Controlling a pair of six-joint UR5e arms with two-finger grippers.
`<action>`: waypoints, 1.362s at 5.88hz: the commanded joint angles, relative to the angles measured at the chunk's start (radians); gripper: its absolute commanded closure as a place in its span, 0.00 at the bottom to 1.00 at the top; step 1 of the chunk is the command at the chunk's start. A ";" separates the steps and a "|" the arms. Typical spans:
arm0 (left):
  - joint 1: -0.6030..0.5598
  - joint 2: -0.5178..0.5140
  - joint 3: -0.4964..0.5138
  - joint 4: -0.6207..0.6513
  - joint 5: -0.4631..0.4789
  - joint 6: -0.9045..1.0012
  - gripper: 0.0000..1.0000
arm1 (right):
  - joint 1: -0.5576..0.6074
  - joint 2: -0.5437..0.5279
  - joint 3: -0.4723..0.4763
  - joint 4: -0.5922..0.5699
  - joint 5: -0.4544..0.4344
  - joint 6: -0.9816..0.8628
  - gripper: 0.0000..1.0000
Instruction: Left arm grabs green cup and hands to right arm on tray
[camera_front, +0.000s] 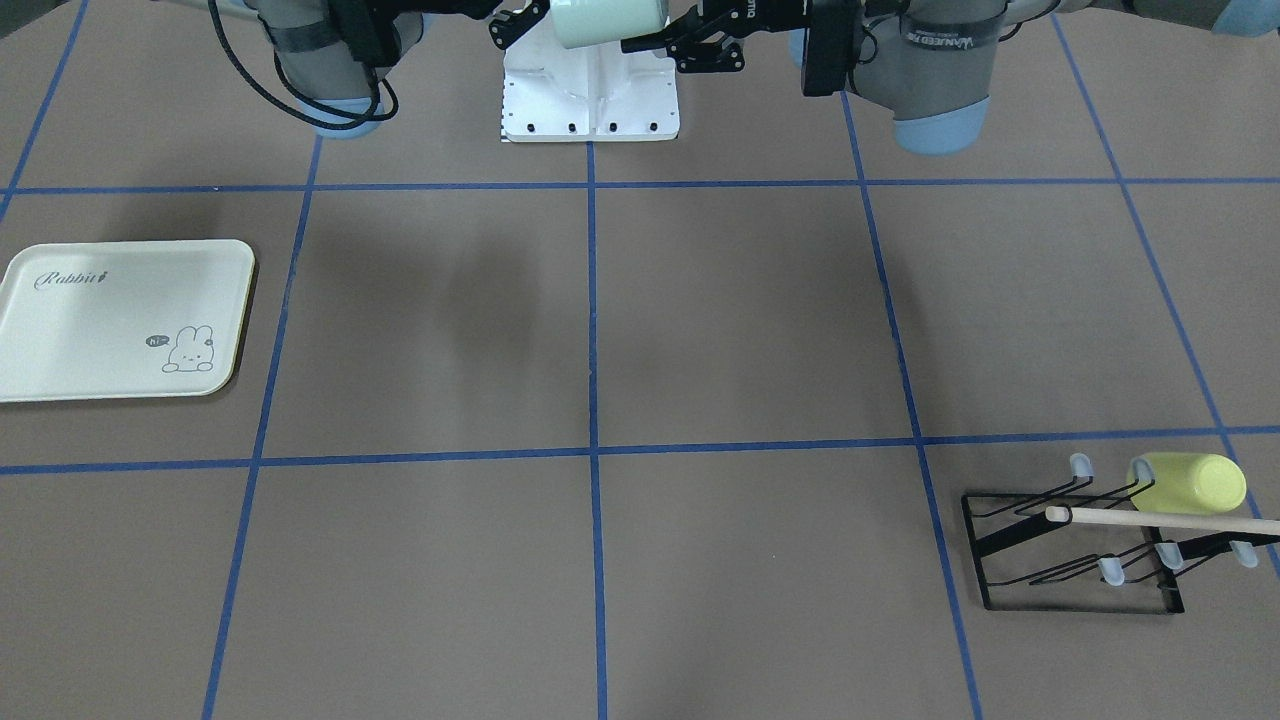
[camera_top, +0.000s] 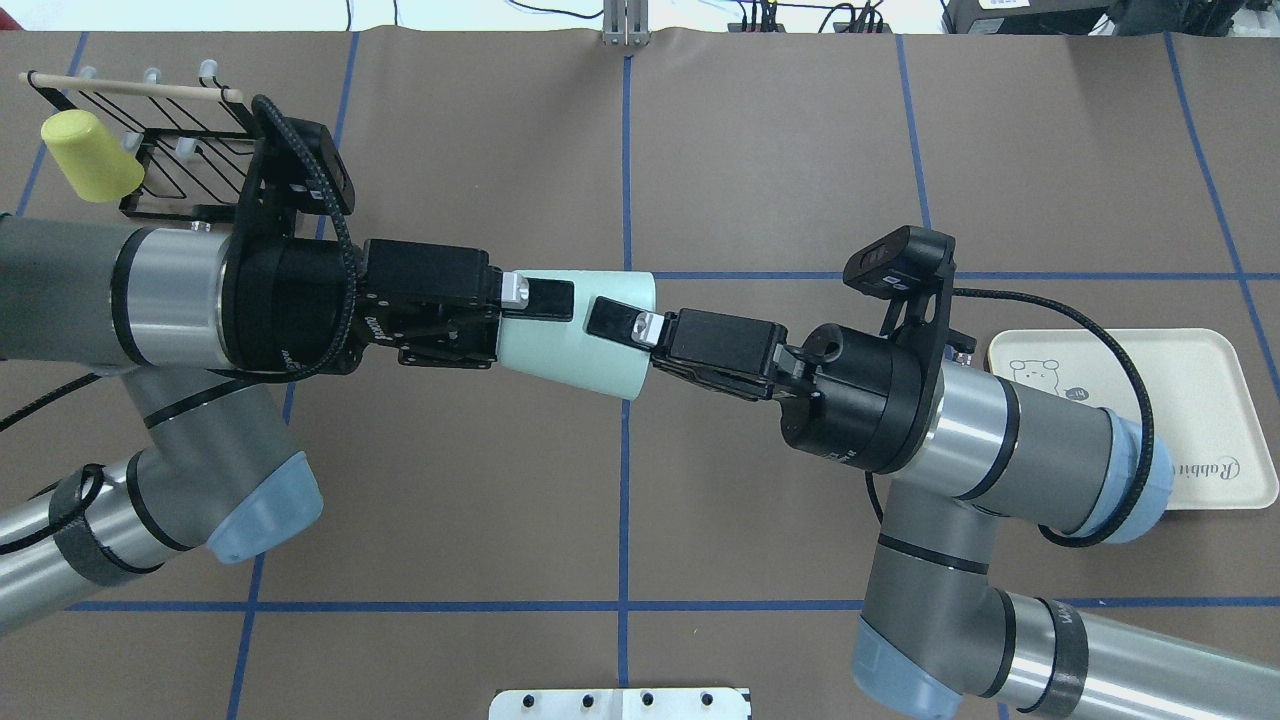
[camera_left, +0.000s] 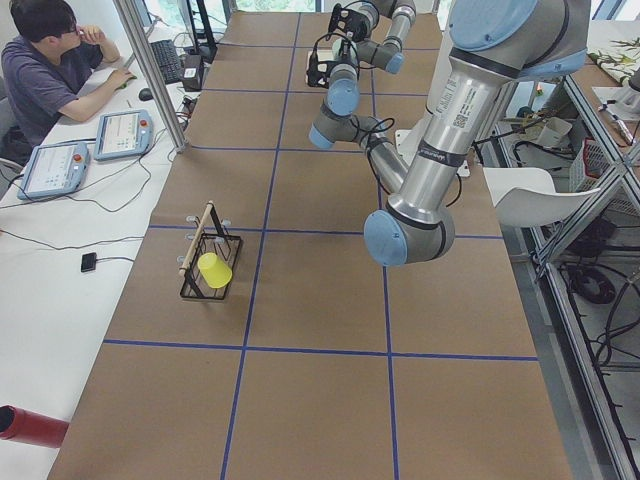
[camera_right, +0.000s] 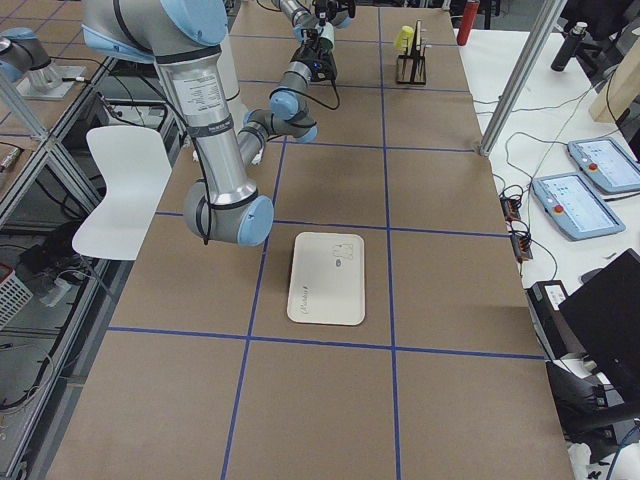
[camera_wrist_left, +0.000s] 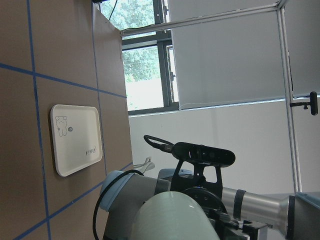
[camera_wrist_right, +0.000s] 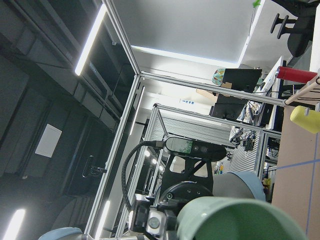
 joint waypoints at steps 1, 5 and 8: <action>-0.033 -0.005 0.000 0.033 -0.002 0.009 0.00 | 0.005 -0.008 0.007 0.005 0.008 0.001 1.00; -0.090 0.003 -0.005 0.035 0.001 -0.026 0.00 | 0.136 -0.060 0.008 -0.125 0.086 0.001 1.00; -0.150 0.038 -0.008 0.208 -0.002 -0.008 0.00 | 0.309 -0.057 0.011 -0.433 0.273 0.001 1.00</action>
